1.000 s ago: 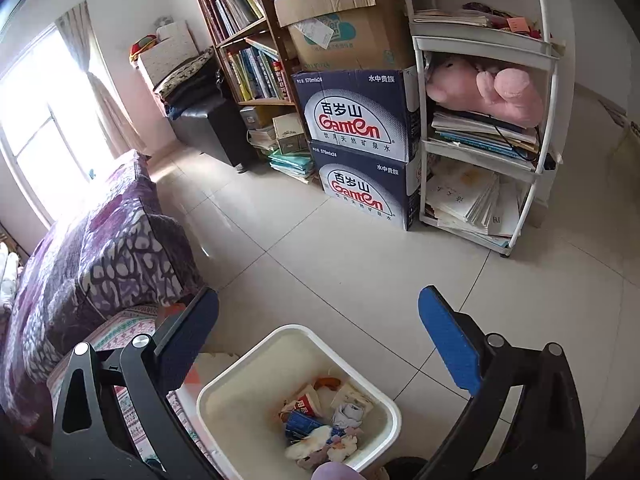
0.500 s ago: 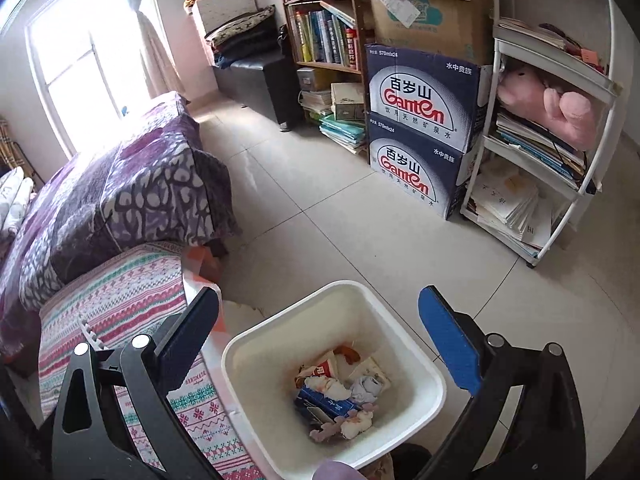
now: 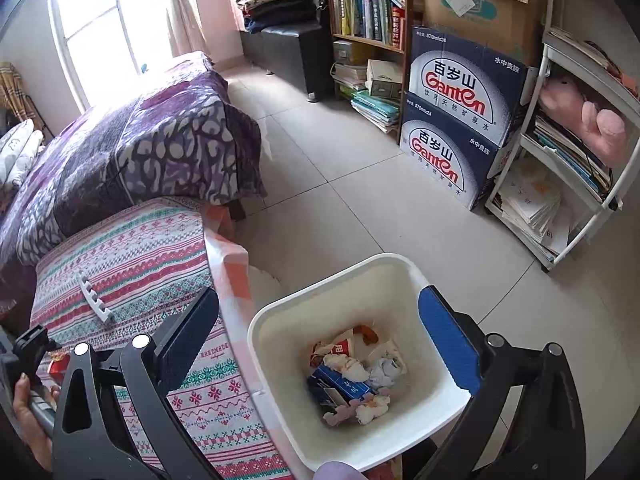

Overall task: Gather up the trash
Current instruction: 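Grasp the red carton on the sheet with the left tool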

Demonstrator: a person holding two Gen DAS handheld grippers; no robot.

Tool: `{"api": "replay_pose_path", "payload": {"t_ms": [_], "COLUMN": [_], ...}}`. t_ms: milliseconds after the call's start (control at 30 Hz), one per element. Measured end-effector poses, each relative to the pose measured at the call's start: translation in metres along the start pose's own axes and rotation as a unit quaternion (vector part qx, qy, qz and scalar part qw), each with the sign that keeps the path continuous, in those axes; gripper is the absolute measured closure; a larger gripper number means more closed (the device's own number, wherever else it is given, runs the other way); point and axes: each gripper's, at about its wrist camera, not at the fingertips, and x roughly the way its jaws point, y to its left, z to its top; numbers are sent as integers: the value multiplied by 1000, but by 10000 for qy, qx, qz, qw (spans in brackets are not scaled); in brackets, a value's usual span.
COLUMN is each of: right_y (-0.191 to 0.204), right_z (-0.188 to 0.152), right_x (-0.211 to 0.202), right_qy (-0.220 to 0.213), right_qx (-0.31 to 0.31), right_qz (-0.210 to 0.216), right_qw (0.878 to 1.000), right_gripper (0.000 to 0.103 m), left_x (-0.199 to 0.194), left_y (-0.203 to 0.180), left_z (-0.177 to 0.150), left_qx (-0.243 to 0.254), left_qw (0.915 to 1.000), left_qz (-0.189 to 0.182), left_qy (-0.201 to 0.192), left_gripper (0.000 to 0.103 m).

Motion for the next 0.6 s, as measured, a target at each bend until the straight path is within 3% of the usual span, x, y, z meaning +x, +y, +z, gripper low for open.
{"api": "replay_pose_path", "payload": {"t_ms": [100, 133, 367, 500, 600], "right_y": [15, 19, 49, 73, 107], "right_z": [-5, -7, -15, -28, -40], "right_x": [2, 3, 7, 15, 32], "right_qy": [54, 76, 178, 191, 546], "right_qx": [-176, -217, -499, -974, -1470], "right_qz": [29, 39, 173, 276, 606], "right_qw": [9998, 9997, 9984, 9947, 9858], "right_gripper": [7, 7, 7, 7, 7], "left_x": [9, 13, -3, -47, -98], "left_y": [2, 4, 14, 19, 20], "left_z": [7, 8, 12, 18, 11], "left_qx": [29, 34, 790, 1314, 1897], "left_qw": [9999, 9996, 9952, 9893, 9776], "left_qz": [-107, -161, -473, -629, -597], "left_qy": [131, 226, 326, -42, -687], "left_gripper": [20, 31, 54, 59, 60]}}
